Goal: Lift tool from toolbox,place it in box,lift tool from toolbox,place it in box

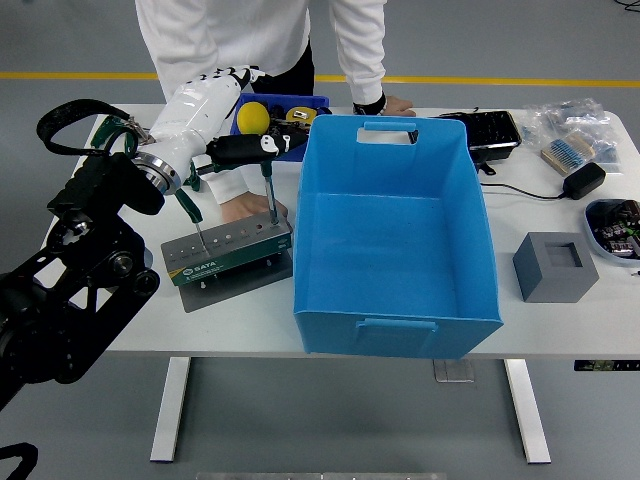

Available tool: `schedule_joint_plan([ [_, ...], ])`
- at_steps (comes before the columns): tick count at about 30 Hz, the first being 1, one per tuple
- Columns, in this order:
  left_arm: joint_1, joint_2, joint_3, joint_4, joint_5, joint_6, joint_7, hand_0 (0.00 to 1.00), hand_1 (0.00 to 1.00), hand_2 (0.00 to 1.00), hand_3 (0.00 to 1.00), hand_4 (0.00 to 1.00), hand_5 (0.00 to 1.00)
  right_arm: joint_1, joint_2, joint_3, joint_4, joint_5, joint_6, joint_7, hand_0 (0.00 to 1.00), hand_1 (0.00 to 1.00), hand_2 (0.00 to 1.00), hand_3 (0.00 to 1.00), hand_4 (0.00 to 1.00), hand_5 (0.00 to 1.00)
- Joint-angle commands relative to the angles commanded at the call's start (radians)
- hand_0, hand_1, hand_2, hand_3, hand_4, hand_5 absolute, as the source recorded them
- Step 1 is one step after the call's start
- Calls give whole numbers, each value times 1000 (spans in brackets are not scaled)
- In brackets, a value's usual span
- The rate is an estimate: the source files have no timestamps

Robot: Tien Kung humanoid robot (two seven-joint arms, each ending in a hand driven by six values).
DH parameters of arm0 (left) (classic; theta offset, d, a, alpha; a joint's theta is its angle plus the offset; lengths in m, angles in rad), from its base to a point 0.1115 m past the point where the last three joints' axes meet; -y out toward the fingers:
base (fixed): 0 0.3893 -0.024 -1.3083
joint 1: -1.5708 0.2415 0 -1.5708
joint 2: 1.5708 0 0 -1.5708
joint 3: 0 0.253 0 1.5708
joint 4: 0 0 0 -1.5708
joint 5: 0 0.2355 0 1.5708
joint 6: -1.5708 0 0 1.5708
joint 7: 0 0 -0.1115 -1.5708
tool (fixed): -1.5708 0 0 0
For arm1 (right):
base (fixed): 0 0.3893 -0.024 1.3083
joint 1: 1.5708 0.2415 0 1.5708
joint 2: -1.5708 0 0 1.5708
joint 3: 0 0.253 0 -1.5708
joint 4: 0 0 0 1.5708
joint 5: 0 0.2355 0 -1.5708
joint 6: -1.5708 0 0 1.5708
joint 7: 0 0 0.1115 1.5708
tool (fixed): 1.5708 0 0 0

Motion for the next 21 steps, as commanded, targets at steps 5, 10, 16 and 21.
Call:
schedule_joint_plan([
  [5, -24, -31, 32, 91, 78, -62, 80, 862, 874, 874, 839, 998, 791, -1, -2, -6, 0, -1, 0, 0, 709, 680, 738, 631, 889, 783],
  [10, -28, -46, 60, 102, 62, -104, 136, 782, 808, 788, 811, 998, 793, -3, -2, -9, 0, 0, 0, 1, 708, 680, 736, 632, 890, 784],
  [16, -37, -67, 88, 107, 28, -106, 181, 757, 768, 749, 793, 998, 815, -4, -4, -15, 0, 1, -1, 0, 708, 680, 736, 632, 890, 782],
  [21, -52, -83, 107, 128, 26, -72, 204, 630, 664, 663, 726, 998, 852, -3, -5, -16, 0, 0, -1, 1, 708, 680, 736, 630, 891, 782],
])
